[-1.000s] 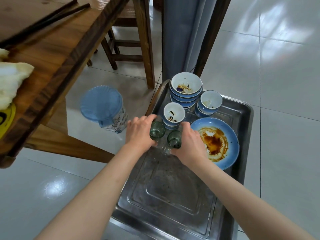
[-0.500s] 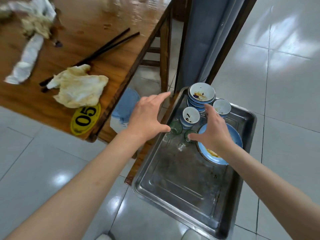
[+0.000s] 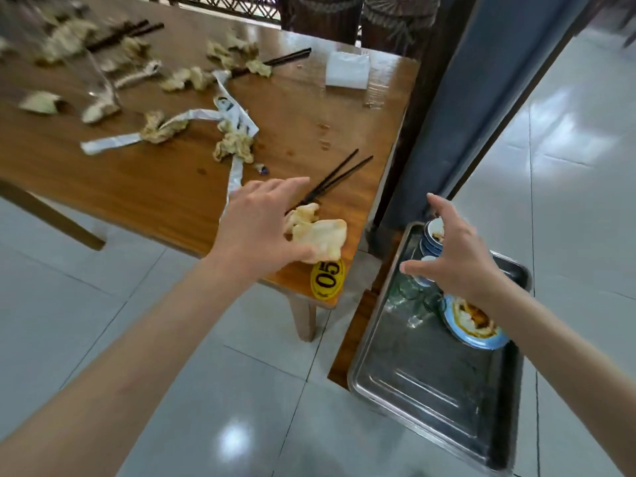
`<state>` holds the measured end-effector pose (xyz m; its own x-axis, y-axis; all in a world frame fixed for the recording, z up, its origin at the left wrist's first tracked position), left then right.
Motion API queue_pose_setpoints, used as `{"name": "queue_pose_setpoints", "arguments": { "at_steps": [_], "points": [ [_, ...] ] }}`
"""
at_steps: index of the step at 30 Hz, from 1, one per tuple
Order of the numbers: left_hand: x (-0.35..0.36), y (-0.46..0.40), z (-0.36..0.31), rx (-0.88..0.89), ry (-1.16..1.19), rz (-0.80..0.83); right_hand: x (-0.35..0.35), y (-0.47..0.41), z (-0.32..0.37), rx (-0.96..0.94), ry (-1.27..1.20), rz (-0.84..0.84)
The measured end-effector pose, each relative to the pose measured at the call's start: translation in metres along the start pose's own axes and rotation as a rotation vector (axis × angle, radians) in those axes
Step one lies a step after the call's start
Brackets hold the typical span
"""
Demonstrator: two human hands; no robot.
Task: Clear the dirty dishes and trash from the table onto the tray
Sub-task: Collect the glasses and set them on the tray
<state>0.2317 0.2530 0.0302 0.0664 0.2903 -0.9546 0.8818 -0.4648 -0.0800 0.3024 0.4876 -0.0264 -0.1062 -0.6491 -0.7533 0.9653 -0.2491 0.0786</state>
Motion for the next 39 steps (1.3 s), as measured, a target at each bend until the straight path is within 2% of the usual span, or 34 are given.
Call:
{"name": "queue_pose_setpoints", "arguments": {
  "at_steps": [8, 20, 32, 39],
  "points": [
    [-0.077, -0.004, 0.088, -0.092, -0.078, -0.032, 0.004, -0.016, 0.094, -0.017, 0.013, -0.018],
    [-0.150, -0.078, 0.175, -0.136, -0.147, -0.048, 0.010, -0.091, 0.165, 0.001, 0.132, -0.006],
    [-0.173, -0.146, 0.332, -0.365, -0.148, 0.002, 0.076, -0.194, 0.237, 0.080, 0.119, 0.104],
    [-0.189, -0.186, 0.438, -0.420, -0.178, -0.025, 0.122, -0.258, 0.287, 0.103, 0.097, 0.109]
  ]
}}
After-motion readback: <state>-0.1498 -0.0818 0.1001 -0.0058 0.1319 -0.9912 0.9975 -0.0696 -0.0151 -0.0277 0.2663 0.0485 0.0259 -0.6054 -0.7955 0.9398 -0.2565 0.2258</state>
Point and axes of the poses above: each hand's wrist, its own y-axis away from the middle knuckle, its own x-axis out of the palm, z = x × y, the point moved 10 cm from there along -y, towards the middle knuckle, and after that the axes turned 4 degrees about -y, right-handed, at the moved point
